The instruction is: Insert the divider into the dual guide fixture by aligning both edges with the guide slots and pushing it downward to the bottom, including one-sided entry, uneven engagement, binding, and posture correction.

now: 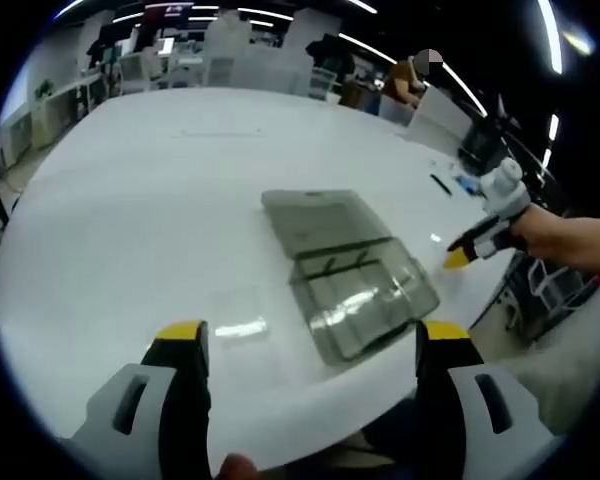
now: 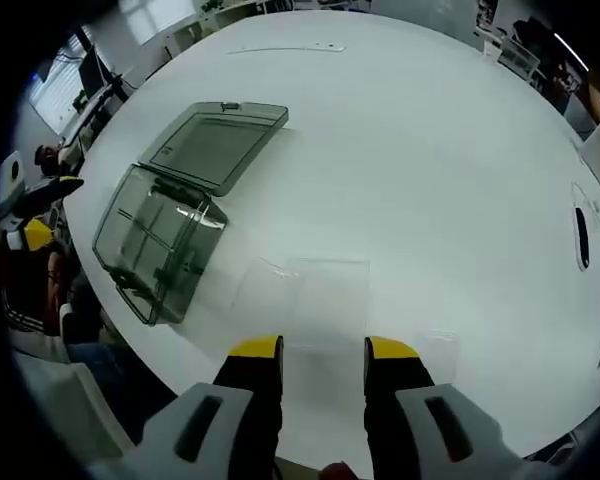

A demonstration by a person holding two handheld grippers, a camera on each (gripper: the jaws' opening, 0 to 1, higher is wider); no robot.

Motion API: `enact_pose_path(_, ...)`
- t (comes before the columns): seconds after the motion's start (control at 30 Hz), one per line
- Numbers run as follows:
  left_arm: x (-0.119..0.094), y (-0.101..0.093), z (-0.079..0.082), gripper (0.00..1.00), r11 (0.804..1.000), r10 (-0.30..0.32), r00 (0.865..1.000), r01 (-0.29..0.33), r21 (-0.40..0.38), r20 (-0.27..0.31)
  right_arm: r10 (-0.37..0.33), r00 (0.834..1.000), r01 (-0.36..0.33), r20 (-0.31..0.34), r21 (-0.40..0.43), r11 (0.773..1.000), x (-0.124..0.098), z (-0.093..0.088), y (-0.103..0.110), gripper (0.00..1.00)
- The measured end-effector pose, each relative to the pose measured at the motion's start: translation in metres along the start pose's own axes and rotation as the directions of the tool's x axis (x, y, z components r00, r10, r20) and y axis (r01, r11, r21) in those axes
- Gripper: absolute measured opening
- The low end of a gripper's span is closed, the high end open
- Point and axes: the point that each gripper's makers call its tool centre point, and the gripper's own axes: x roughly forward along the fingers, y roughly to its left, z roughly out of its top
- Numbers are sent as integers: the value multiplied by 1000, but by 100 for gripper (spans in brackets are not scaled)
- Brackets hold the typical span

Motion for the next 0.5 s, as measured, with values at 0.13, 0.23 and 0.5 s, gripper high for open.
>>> enact_pose_path(0.13, 4, 0, -1, 82, 1000, -6, 1000, 6, 19, -2, 0, 1000, 0, 25, -4, 1000, -6, 6, -1, 26)
enact_pose_path(0.23, 3, -3, -1, 82, 1000, -13, 1000, 13, 8, 1, 4, 999, -4, 37, -12, 1000, -10, 8, 5, 26)
enact_pose_path(0.5, 3, -3, 2, 81, 1000, -14, 1000, 14, 22, 1, 16, 998, -15, 61, -20, 1000, -12, 9, 10, 26)
